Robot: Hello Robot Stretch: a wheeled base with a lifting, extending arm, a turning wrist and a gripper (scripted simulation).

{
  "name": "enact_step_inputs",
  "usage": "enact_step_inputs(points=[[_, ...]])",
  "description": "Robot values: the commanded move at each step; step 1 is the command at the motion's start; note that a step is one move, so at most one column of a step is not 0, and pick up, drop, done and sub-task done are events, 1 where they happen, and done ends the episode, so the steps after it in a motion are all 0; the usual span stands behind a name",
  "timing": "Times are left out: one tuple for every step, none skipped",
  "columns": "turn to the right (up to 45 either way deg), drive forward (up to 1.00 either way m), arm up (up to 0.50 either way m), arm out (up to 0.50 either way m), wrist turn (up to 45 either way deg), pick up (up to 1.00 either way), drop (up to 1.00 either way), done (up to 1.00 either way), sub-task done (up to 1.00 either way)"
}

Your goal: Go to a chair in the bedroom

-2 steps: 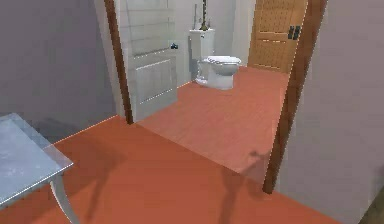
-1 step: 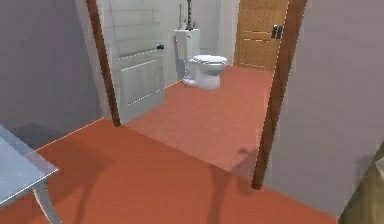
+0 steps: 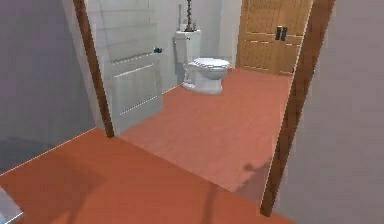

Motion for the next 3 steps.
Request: enact_step_inputs(points=[[-45.0,0.0,0.0,0.0,0.0,0.0,0.0,0.0,0.0],[-45.0,0.0,0.0,0.0,0.0,0.0,0.0,0.0,0.0],[-9.0,0.0,0.0,0.0,0.0,0.0,0.0,0.0,0.0]])
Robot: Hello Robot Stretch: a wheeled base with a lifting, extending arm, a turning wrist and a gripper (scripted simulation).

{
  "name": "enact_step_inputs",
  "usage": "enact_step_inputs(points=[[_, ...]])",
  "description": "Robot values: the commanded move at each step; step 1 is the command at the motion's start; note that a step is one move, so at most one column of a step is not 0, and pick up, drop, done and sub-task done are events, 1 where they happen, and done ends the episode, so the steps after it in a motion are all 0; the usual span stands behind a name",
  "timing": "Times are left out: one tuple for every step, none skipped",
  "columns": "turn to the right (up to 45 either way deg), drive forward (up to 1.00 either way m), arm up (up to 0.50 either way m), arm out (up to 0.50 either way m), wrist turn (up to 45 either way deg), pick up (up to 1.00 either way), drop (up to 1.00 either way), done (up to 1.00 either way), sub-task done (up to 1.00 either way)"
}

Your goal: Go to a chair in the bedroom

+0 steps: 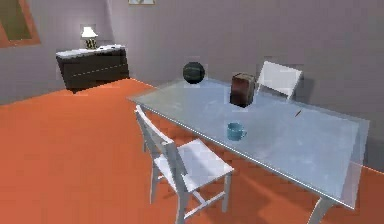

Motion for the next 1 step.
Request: enact_step_inputs(points=[[0.0,0.0,0.0,0.0,0.0,0.0,0.0,1.0,0.0]])
